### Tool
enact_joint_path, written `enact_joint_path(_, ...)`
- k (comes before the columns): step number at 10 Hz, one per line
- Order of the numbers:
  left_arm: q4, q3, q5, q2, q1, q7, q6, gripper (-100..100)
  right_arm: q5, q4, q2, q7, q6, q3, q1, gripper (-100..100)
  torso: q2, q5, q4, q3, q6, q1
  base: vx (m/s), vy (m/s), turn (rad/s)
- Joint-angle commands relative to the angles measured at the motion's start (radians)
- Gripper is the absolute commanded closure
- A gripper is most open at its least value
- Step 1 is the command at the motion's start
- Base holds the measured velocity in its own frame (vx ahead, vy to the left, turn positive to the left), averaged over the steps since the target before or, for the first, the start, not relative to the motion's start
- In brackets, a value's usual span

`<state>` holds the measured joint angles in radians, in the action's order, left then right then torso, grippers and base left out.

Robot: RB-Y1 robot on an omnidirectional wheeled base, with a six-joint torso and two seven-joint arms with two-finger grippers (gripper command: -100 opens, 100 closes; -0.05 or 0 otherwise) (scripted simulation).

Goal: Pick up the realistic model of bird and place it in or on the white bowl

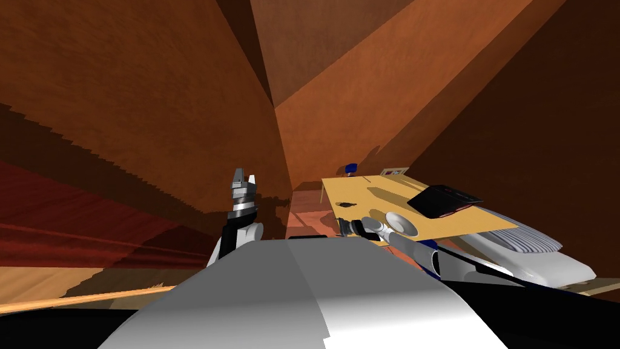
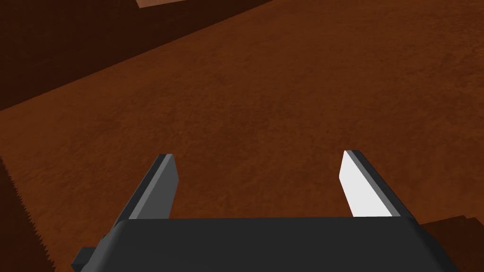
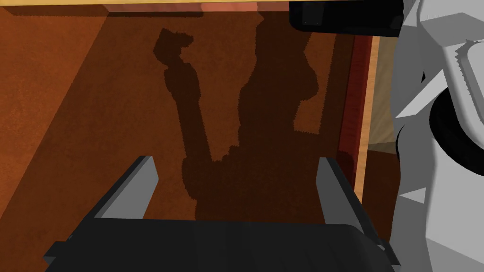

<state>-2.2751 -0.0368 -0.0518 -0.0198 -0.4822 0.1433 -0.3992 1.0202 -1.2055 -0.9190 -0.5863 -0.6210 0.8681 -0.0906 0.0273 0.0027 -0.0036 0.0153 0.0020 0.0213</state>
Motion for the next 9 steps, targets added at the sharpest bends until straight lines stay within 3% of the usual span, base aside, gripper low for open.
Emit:
enact_joint_path(1,0.000,0.000,0.000,0.000,0.000,0.000,0.000,0,0.014,0.023,-0.034,-0.009,-0.007,0.004,-0.004,-100,0.000,0.000,0.000,0.000,0.000,0.000,0.075,-0.001,0.003)
enact_joint_path(9,0.000,0.000,0.000,0.000,0.000,0.000,0.000,0,0.097,0.080,-0.203,-0.031,0.014,0.019,-0.003,-100,0.002,0.000,0.000,0.001,0.000,0.000,0.094,-0.002,0.037)
